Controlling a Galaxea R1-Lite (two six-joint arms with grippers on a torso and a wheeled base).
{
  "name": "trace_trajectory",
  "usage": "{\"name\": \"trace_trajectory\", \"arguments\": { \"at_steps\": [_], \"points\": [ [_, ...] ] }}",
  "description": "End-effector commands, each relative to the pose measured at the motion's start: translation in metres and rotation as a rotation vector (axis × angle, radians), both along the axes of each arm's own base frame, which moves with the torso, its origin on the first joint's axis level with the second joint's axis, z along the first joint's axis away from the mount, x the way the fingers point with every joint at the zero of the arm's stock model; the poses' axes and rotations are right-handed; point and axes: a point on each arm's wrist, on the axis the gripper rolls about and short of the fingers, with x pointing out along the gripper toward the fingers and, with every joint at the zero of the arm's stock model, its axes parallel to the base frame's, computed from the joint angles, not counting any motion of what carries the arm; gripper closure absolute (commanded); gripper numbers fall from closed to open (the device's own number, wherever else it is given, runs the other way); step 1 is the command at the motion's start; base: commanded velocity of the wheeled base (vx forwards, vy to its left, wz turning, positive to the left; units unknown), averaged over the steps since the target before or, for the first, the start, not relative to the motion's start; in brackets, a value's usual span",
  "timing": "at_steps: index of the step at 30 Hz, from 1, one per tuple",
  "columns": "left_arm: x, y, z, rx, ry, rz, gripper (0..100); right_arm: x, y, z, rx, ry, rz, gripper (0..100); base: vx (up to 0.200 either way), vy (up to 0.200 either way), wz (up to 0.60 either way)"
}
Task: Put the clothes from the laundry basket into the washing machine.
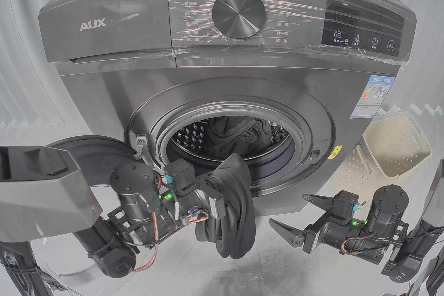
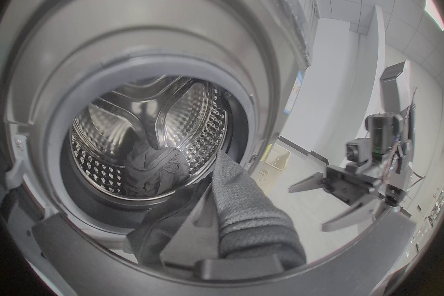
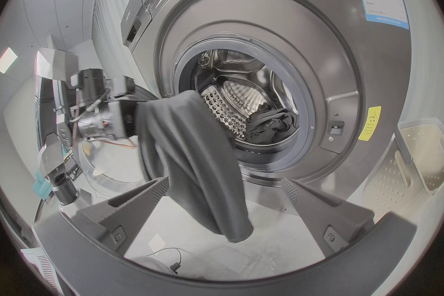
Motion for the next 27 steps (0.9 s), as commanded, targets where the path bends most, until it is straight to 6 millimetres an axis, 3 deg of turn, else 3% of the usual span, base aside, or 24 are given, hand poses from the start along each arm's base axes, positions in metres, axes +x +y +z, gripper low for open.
{"name": "trace_trajectory", "arguments": {
  "at_steps": [1, 5, 6, 7, 9, 19, 27],
  "points": [
    [0.034, -0.016, -0.034, 0.013, 0.036, 0.02, 100, -0.002, -0.002, -0.001, -0.008, 0.007, 0.0, 0, 0.0, 0.0, 0.0],
    [0.066, -0.027, -0.036, -0.044, -0.011, 0.062, 100, -0.003, -0.004, -0.002, -0.011, 0.012, -0.001, 0, 0.0, 0.0, 0.0],
    [0.066, -0.027, -0.036, -0.044, -0.011, 0.062, 100, -0.003, -0.004, -0.002, -0.011, 0.012, -0.001, 0, 0.0, 0.0, 0.0],
    [0.083, -0.03, -0.037, -0.068, -0.037, 0.085, 100, -0.003, -0.003, -0.002, -0.01, 0.011, -0.001, 0, 0.0, 0.0, 0.0],
    [0.095, -0.034, -0.039, -0.084, -0.056, 0.093, 100, -0.002, -0.004, -0.002, -0.011, 0.012, -0.003, 0, 0.0, 0.0, 0.0],
    [0.135, -0.06, -0.048, -0.117, -0.034, 0.136, 100, -0.001, -0.003, -0.002, -0.01, 0.012, -0.003, 0, 0.0, 0.0, 0.0],
    [0.184, -0.069, -0.043, -0.132, -0.067, 0.243, 100, 0.001, -0.003, -0.004, -0.013, 0.015, -0.006, 0, 0.0, 0.0, 0.0]
  ]
}}
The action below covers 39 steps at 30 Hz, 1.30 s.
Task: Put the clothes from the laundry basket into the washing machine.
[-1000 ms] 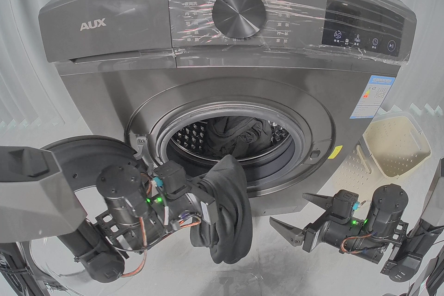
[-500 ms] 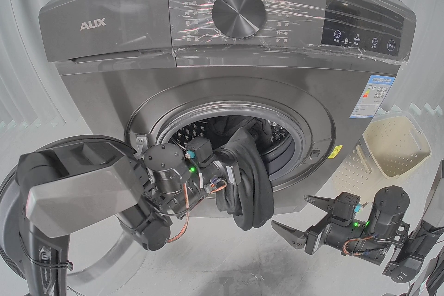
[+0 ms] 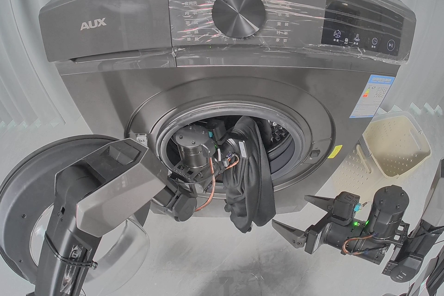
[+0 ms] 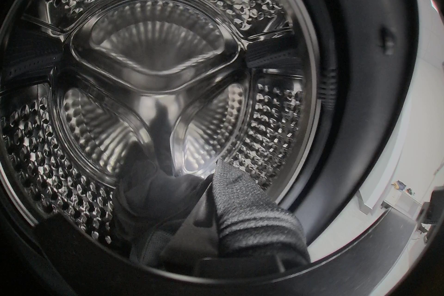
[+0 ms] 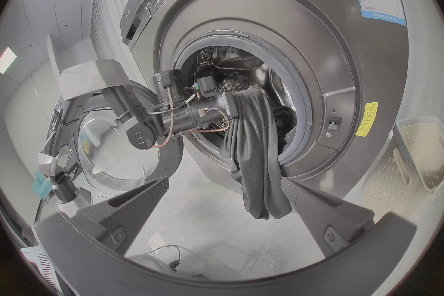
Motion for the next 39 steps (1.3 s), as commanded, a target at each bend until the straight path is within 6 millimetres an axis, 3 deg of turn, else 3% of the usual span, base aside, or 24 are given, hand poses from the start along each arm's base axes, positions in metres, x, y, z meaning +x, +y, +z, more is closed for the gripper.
{"name": "trace_trajectory", "arguments": {
  "at_steps": [1, 5, 11, 12, 26, 27, 34, 39],
  "points": [
    [0.037, -0.004, -0.019, 0.012, 0.008, 0.073, 100, 0.001, 0.0, -0.002, -0.003, 0.005, -0.003, 0, 0.0, 0.0, 0.0],
    [0.051, -0.009, -0.029, 0.056, -0.012, 0.103, 100, 0.001, 0.0, -0.002, -0.004, 0.006, -0.003, 0, 0.0, 0.0, 0.0],
    [0.083, -0.008, -0.023, 0.036, -0.08, 0.236, 100, 0.001, 0.0, -0.002, -0.005, 0.004, -0.002, 0, 0.0, 0.0, 0.0],
    [0.087, -0.003, -0.031, 0.057, -0.069, 0.26, 100, 0.001, 0.0, -0.001, -0.004, 0.002, -0.002, 0, 0.0, 0.0, 0.0],
    [0.088, -0.002, -0.031, 0.069, -0.064, 0.27, 100, 0.001, 0.001, -0.002, -0.005, 0.004, -0.001, 0, 0.0, 0.0, 0.0],
    [0.088, -0.003, -0.031, 0.064, -0.064, 0.268, 0, 0.001, 0.001, -0.002, -0.006, 0.005, -0.001, 0, 0.0, 0.0, 0.0],
    [0.08, -0.001, -0.013, 0.072, -0.046, 0.264, 0, 0.001, 0.001, -0.002, -0.005, 0.004, -0.001, 0, 0.0, 0.0, 0.0],
    [0.049, 0.004, -0.007, 0.174, 0.077, 0.234, 0, 0.002, 0.0, -0.002, -0.005, 0.004, -0.002, 0, 0.0, 0.0, 0.0]
  ]
}}
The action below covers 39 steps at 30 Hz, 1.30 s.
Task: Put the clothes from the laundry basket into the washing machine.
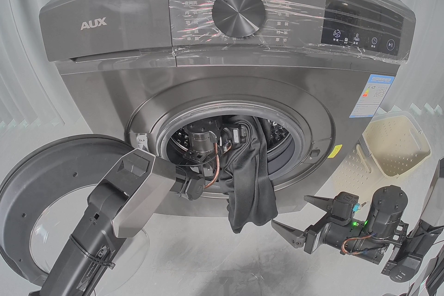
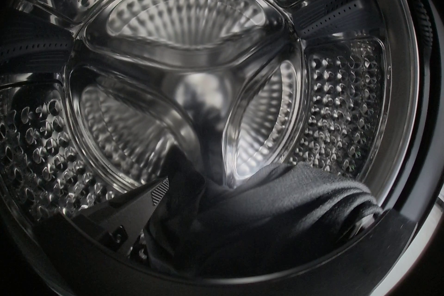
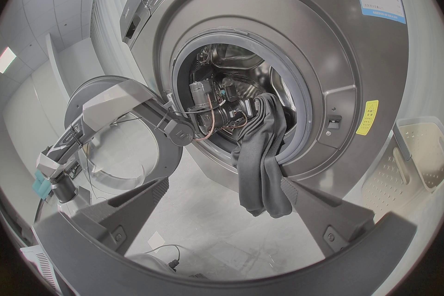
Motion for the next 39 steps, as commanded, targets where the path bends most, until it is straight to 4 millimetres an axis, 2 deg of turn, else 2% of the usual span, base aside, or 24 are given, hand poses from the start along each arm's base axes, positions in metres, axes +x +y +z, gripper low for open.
{"name": "trace_trajectory", "arguments": {
  "at_steps": [1, 5, 15, 17, 18, 25, 29, 36, 39],
  "points": [
    [-0.039, 0.009, 0.022, 0.085, 0.135, -0.024, 0, 0.0, 0.0, 0.0, -0.001, 0.001, -0.001, 0, 0.0, 0.0, 0.0],
    [-0.057, 0.013, 0.025, 0.133, 0.202, -0.038, 0, 0.0, 0.0, 0.0, -0.001, 0.001, 0.001, 0, 0.0, 0.0, 0.0],
    [-0.087, 0.033, 0.029, 0.229, 0.32, -0.058, 0, 0.0, 0.0, 0.0, -0.001, 0.001, 0.001, 0, 0.0, 0.0, 0.0],
    [-0.087, 0.034, 0.03, 0.231, 0.32, -0.058, 0, 0.0, 0.0, 0.0, 0.0, 0.0, 0.001, 0, 0.0, 0.0, 0.0],
    [-0.095, 0.039, 0.032, 0.253, 0.346, -0.06, 0, 0.0, 0.001, 0.0, -0.001, 0.001, 0.002, 0, 0.0, 0.0, 0.0],
    [-0.099, 0.045, 0.031, 0.286, 0.36, -0.055, 0, 0.0, 0.0, -0.001, -0.002, 0.002, 0.001, 0, 0.0, 0.0, 0.0],
    [-0.104, 0.048, 0.025, 0.297, 0.38, -0.056, 0, 0.0, 0.0, -0.001, -0.002, 0.002, 0.002, 0, 0.0, 0.0, 0.0],
    [-0.11, 0.035, 0.02, 0.298, 0.378, -0.115, 0, 0.0, 0.001, -0.002, -0.005, 0.005, 0.002, 0, 0.0, 0.0, 0.0],
    [-0.109, 0.024, 0.006, 0.301, 0.384, -0.155, 0, 0.0, 0.001, -0.003, -0.007, 0.01, 0.002, 0, 0.0, 0.0, 0.0]
  ]
}}
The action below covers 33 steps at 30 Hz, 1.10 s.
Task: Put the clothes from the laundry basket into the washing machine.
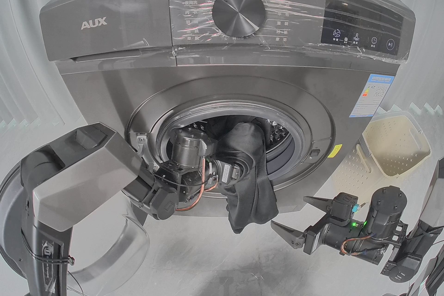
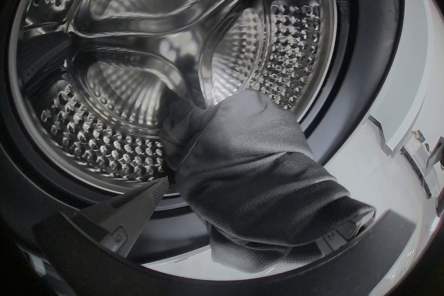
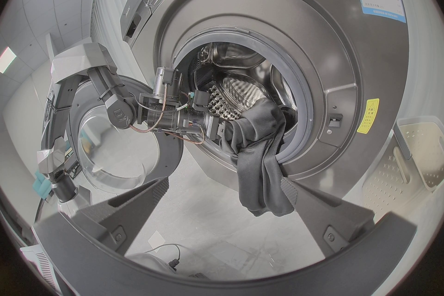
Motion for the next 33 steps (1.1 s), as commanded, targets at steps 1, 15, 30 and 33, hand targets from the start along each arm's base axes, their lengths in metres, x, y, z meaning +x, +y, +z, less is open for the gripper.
{"name": "trace_trajectory", "arguments": {
  "at_steps": [1, 15, 30, 33],
  "points": [
    [0.004, -0.015, -0.022, -0.001, 0.013, -0.04, 0, 0.001, 0.0, -0.002, -0.004, 0.007, -0.001, 0, 0.0, 0.0, 0.0],
    [0.036, -0.041, -0.06, -0.03, -0.025, -0.05, 0, 0.001, 0.001, -0.001, -0.003, 0.003, 0.0, 0, 0.0, 0.0, 0.0],
    [0.075, -0.044, -0.044, -0.129, -0.165, 0.048, 100, 0.002, 0.002, -0.001, 0.003, -0.001, 0.002, 0, 0.0, 0.0, 0.0],
    [0.089, -0.038, -0.029, -0.164, -0.231, 0.086, 100, 0.002, 0.003, -0.001, 0.003, -0.001, 0.004, 0, 0.0, 0.0, 0.0]
  ]
}}
